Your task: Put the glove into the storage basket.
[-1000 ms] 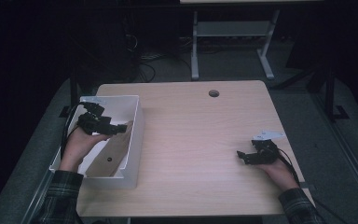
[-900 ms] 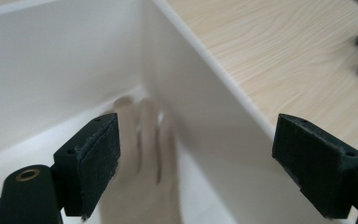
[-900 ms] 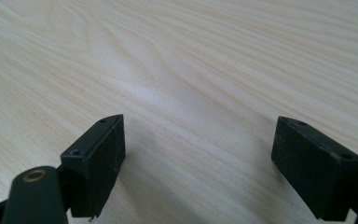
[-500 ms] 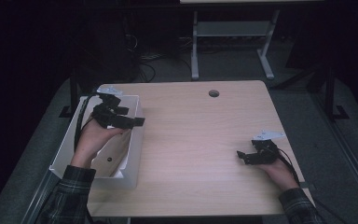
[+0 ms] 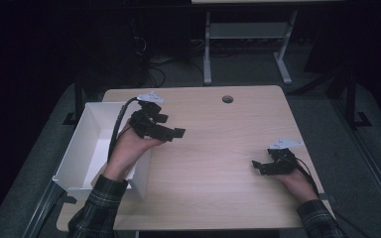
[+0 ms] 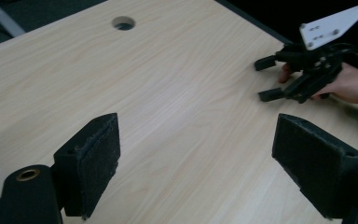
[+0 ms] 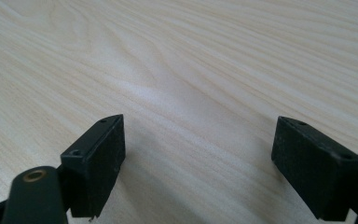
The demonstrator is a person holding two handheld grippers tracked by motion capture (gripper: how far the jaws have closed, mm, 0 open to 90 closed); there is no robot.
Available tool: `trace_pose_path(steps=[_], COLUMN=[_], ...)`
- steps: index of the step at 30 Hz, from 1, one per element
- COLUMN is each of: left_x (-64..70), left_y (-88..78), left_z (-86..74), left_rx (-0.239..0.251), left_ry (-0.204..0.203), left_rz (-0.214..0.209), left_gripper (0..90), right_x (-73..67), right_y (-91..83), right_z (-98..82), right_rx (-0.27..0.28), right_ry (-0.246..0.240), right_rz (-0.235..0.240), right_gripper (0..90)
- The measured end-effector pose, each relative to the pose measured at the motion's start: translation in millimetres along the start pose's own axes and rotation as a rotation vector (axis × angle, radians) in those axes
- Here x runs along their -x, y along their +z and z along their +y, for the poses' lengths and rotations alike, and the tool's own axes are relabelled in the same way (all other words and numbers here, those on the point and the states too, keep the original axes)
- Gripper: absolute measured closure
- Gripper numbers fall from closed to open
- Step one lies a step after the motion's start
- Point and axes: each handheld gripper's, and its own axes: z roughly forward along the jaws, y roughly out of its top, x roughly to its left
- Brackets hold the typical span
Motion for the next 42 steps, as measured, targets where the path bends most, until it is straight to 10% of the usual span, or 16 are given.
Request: trace_pose_path(steps=[21, 42], left_x=[46.7, 36.3], left_y=[92.0, 142.8], left_z=[-31.9, -91.6], left_rx=[-0.059, -0.113], left_ry=[0.085, 0.125], left_rz=[-0.105, -0.067], left_gripper=[14.6, 14.5], right_x=[-0.2, 0.0], right_y=[0.0, 0.0], right_z=[0.0, -0.1], right_rx=[0.0, 0.001], right_ry=[-0.002, -0.005], right_rz=[0.003, 0.004], right_gripper=[17.1, 17.1])
